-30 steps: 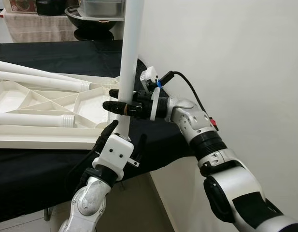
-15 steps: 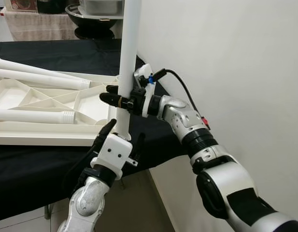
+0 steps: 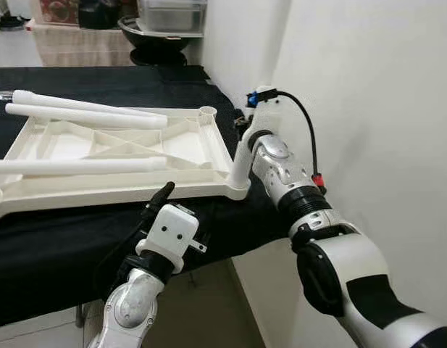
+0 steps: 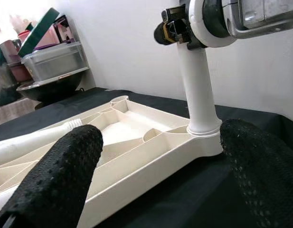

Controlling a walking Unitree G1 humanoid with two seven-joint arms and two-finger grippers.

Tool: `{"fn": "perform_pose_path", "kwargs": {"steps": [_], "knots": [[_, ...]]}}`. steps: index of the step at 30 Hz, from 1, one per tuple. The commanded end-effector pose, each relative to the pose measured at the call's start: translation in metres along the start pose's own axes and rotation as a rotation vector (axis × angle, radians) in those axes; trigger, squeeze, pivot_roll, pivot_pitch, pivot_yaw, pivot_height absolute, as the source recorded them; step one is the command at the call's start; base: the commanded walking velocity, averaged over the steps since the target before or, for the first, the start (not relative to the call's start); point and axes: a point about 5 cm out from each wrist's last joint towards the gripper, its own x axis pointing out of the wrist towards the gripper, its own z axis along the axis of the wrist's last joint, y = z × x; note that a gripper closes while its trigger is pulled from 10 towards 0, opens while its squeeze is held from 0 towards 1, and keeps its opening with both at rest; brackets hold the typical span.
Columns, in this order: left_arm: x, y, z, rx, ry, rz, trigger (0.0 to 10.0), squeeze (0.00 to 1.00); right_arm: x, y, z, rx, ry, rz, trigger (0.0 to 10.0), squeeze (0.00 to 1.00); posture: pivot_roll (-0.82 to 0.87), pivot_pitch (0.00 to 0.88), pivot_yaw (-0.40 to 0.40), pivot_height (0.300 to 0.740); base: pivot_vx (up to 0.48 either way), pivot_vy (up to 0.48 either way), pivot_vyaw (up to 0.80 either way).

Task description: Building children table

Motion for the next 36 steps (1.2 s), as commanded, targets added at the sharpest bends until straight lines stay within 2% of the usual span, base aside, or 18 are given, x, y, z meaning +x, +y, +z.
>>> {"fn": "perform_pose_path", "kwargs": {"steps": [1,2,3,4,7,8,9,10,14,16,18,19,23,24,26,28,33,36], "knots": [[0.0,-0.001,-0.002,0.006,0.012,-0.008,10.0,0.0,-0.002,-0.003,-0.02,-0.01,0.104,-0.036,8.3,0.0,0.09,0.052,-0.152,0.74,0.0,0.0,0.0],[0.0,-0.001,-0.002,0.007,0.012,-0.009,10.0,0.0,-0.003,0.006,-0.022,0.006,0.111,0.008,10.0,0.0,0.09,0.05,-0.153,0.74,0.0,0.0,0.0],[0.0,-0.002,-0.002,0.007,0.012,-0.009,10.0,0.0,-0.004,0.012,-0.021,0.014,0.104,0.05,10.0,0.0,0.09,0.048,-0.153,0.74,0.0,0.0,0.0],[0.0,-0.002,-0.002,0.007,0.012,-0.011,10.0,0.0,-0.004,0.018,-0.019,0.019,0.093,0.081,10.0,1.0,0.09,0.048,-0.153,0.74,0.0,0.0,0.0],[0.001,-0.002,-0.002,0.007,0.012,-0.012,10.0,0.0,-0.004,0.022,-0.015,0.007,0.065,0.095,10.0,1.0,0.09,0.045,-0.153,0.74,0.0,0.0,0.0],[0.001,-0.002,-0.002,0.007,0.012,-0.012,10.0,0.0,-0.003,0.023,-0.011,-0.005,0.049,0.091,10.0,0.69,0.08,0.047,-0.154,0.74,0.0,0.0,0.0],[0.001,-0.003,-0.002,0.007,0.012,-0.012,10.0,0.0,-0.003,0.023,-0.009,-0.013,0.039,0.086,10.0,0.69,0.08,0.047,-0.154,0.74,0.0,0.0,0.0],[0.001,-0.003,-0.002,0.006,0.012,-0.012,10.0,0.0,-0.002,0.024,-0.005,-0.005,0.03,0.101,10.0,0.0,0.08,0.048,-0.155,0.74,0.0,0.0,0.0],[0.001,-0.002,-0.002,0.007,0.012,-0.009,10.0,0.0,0.0,0.024,0.005,-0.031,0.025,0.27,10.0,0.0,0.09,0.051,-0.156,0.74,0.0,0.0,0.0],[0.001,-0.002,-0.002,0.007,0.012,-0.009,10.0,0.0,0.0,0.023,0.005,-0.033,0.037,0.302,10.0,0.0,0.09,0.051,-0.156,0.74,0.0,0.0,0.0],[0.001,-0.002,-0.002,0.008,0.011,-0.007,10.0,0.0,-0.001,0.023,0.006,-0.037,0.074,0.477,10.0,0.0,0.09,0.051,-0.157,0.74,0.0,0.0,0.0],[0.001,-0.002,-0.002,0.008,0.011,-0.007,10.0,0.0,-0.001,0.023,0.006,-0.037,0.074,0.477,10.0,0.0,0.09,0.051,-0.157,0.74,0.0,0.0,0.0],[0.001,-0.002,-0.002,0.007,0.009,-0.005,10.0,0.0,-0.014,0.016,0.005,-0.102,0.078,0.889,10.0,0.0,0.08,0.053,-0.157,0.74,0.0,0.0,0.0],[0.001,-0.002,-0.002,0.007,0.009,-0.005,10.0,0.0,-0.014,0.016,0.005,-0.102,0.078,0.889,10.0,0.0,0.08,0.053,-0.157,0.74,0.0,0.0,0.0],[0.001,-0.002,-0.001,0.004,0.008,-0.002,10.0,0.0,-0.021,0.009,0.002,-0.17,0.056,1.011,10.0,0.0,0.08,0.056,-0.153,0.74,0.0,0.0,0.0],[0.001,-0.002,-0.001,0.002,0.008,0.0,10.0,0.0,-0.023,0.006,0.0,-0.178,0.056,1.052,10.0,0.0,0.08,0.056,-0.153,0.74,0.0,0.0,0.0],[0.001,-0.003,0.0,0.001,0.005,-0.005,10.0,0.0,-0.027,0.002,0.005,-0.106,0.033,1.15,10.0,0.0,0.08,0.057,-0.156,0.74,0.0,0.0,0.0],[0.001,-0.003,0.001,-0.003,0.003,-0.009,10.0,0.0,-0.032,0.007,0.006,-0.056,0.019,1.242,10.0,0.0,0.08,0.06,-0.156,0.74,0.0,0.0,0.0]]}}
